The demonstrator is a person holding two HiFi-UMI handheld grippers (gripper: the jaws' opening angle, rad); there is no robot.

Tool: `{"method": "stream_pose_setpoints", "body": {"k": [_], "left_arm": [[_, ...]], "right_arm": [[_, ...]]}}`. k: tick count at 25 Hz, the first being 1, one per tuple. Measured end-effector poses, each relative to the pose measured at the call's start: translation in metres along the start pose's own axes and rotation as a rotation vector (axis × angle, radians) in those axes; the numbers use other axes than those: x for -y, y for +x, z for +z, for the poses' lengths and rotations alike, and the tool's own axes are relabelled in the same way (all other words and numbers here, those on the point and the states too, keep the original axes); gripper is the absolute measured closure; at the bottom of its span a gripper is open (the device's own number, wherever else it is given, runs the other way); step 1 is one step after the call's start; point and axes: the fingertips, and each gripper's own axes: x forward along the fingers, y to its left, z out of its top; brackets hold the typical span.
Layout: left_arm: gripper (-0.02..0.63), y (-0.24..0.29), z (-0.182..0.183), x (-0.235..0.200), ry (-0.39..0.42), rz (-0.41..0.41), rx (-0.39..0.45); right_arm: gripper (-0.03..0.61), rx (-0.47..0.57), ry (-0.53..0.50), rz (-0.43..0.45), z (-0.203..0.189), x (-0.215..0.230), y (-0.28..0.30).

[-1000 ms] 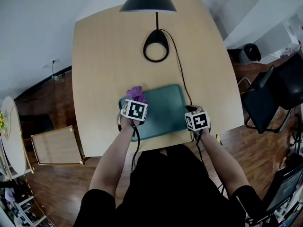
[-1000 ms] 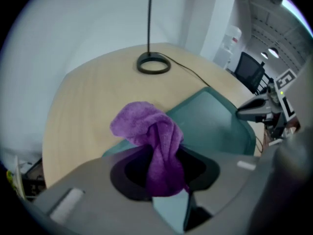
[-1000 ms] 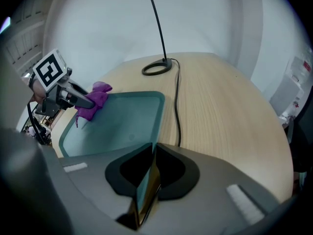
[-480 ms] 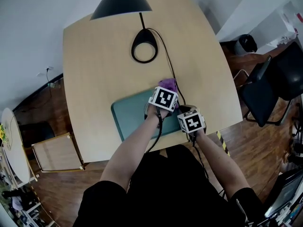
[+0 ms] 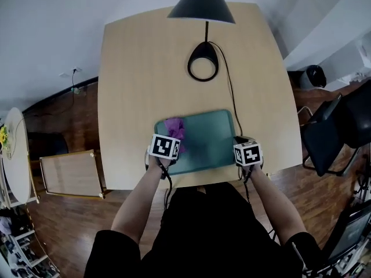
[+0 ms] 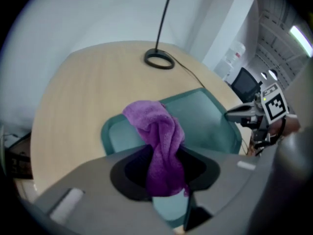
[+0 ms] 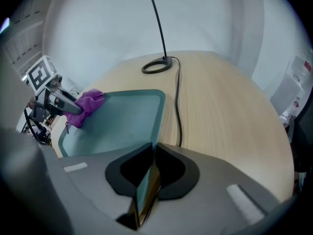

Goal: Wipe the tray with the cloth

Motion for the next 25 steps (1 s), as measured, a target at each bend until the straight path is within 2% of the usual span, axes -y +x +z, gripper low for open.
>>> {"method": "stream_pose_setpoints", "body": {"k": [3,5,9,13,16,22,25], "left_arm": [[0.457,-0.012,-0.028,-0.036,-0.086,0.034,0.006],[0.459,-0.015,-0.034,-0.045,-0.105,0.040,0.019],[0.459,-0.013,-0.026,-0.056,-0.064,0.099,0.032],[0.459,-0.014,-0.022,-0.056,-0.056,0.097,0.007],[0.457,-0.002,-0.010,-0.023,0.001,0.054,0.004],[0.460,0.041,0.035,0.082,0.247,-0.011,-0.021],[0.460,0.056,0.048,0.133,0.328,-0.063,-0.037]], "right_arm": [[0.551,-0.001,0.017,-0.006,0.001,0.000,0.002],[0.552,0.006,0.053,0.003,0.002,0.000,0.003],[0.563,0.007,0.168,0.025,-0.004,-0.006,0.004],[0.563,0.024,0.178,-0.015,-0.004,-0.010,0.003],[0.563,0.039,0.162,-0.018,0.000,-0.011,0.001],[0.561,0.038,0.163,0.015,0.003,-0.015,-0.002],[0.561,0.046,0.162,0.022,0.003,-0.016,-0.001]]}}
